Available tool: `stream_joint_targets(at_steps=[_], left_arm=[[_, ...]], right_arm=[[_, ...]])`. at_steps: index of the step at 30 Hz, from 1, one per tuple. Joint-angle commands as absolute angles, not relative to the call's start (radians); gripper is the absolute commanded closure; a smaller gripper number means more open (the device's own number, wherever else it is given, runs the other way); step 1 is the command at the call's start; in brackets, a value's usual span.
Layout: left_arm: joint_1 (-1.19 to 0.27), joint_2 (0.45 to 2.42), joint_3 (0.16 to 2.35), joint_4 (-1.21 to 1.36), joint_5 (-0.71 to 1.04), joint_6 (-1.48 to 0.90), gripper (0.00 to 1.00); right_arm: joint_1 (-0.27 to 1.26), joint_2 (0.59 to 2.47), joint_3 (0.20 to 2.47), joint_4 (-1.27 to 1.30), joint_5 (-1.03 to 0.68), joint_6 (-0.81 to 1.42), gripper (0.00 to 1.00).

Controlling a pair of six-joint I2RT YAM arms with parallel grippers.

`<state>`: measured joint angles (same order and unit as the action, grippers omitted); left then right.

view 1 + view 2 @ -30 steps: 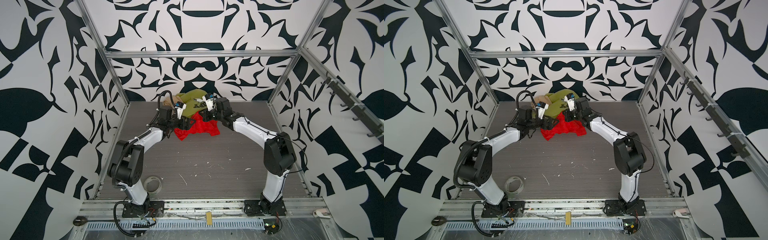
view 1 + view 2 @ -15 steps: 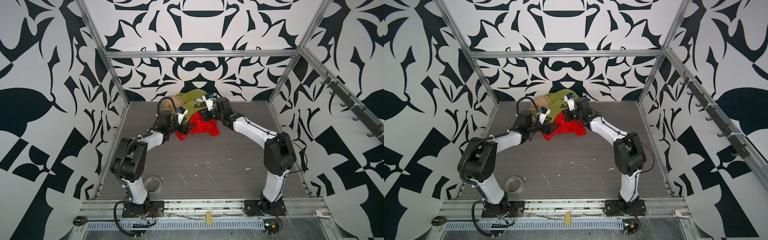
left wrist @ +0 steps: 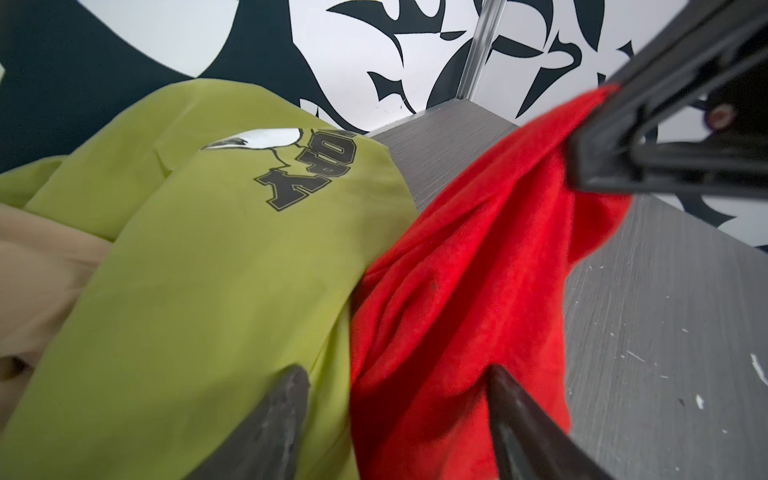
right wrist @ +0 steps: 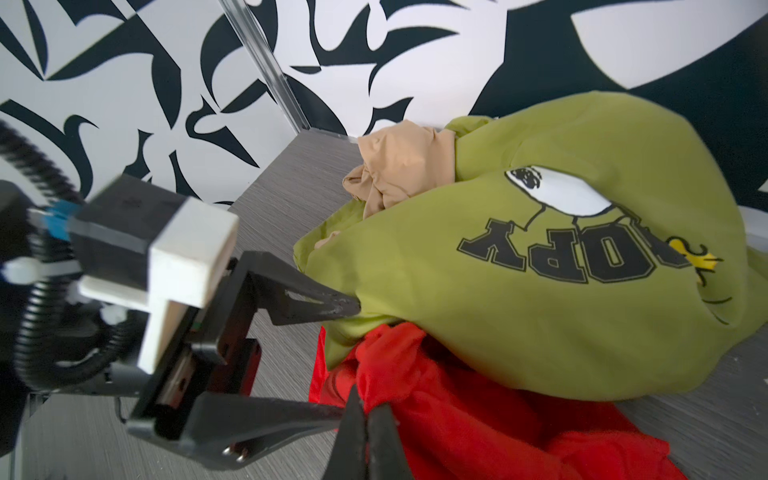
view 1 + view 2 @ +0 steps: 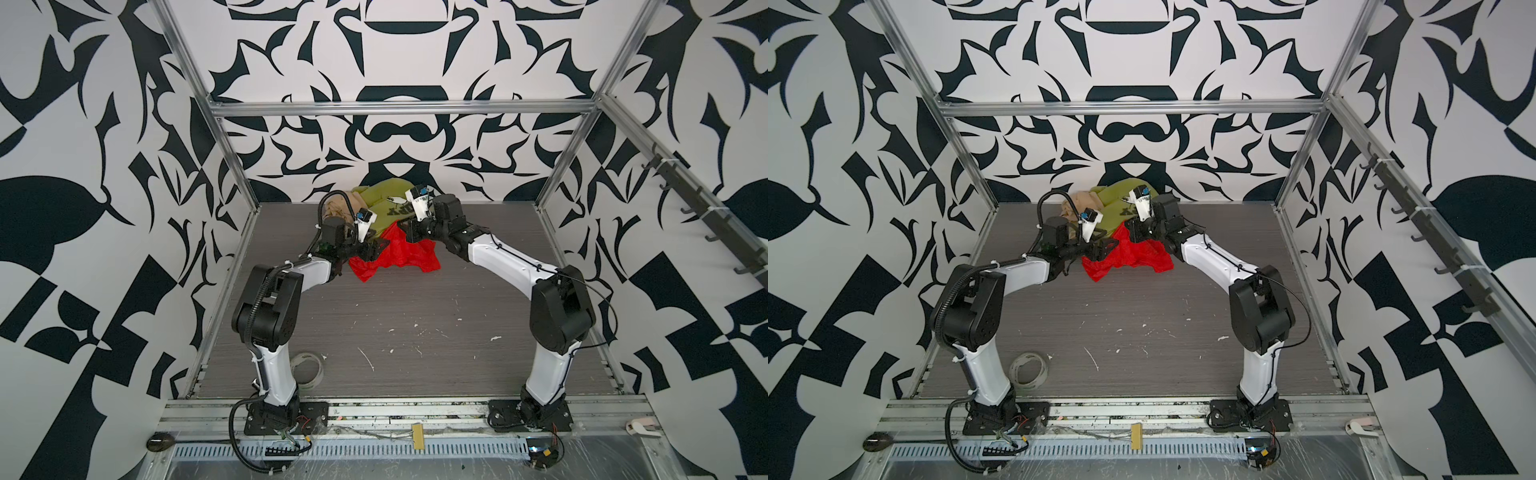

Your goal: Pick out a specific cloth from the pile

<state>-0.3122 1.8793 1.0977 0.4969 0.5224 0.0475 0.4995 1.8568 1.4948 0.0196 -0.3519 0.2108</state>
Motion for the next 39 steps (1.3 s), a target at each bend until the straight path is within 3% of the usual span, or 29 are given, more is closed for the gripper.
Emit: stream_joint_targets(at_steps=[1, 8, 13, 19, 39], left_arm=[[-0.307, 1.905, 1.132, 0.519, 0.555, 0.034, 0.38], [-0.307, 1.913, 1.142, 0.506, 0.561, 0.018, 0.54], [-0.307, 1.914, 1.157, 0.476, 0.573, 0.018, 0.7], [-0.307, 1.901, 1.161, 0.453, 0.581, 0.017, 0.79], [-0.295, 1.843, 1.152, 0.454, 0.622, -0.022, 0.88]], right_arm=[[0.503, 1.783, 1.508, 0.098, -0.359, 0.219, 1.0], [0.504, 1.784, 1.508, 0.097, -0.36, 0.225, 1.0], [0.504, 1.784, 1.508, 0.101, -0.36, 0.231, 1.0], [0.503, 1.783, 1.506, 0.098, -0.355, 0.23, 1.0], [0.502, 1.764, 1.488, 0.1, -0.339, 0.229, 1.0]])
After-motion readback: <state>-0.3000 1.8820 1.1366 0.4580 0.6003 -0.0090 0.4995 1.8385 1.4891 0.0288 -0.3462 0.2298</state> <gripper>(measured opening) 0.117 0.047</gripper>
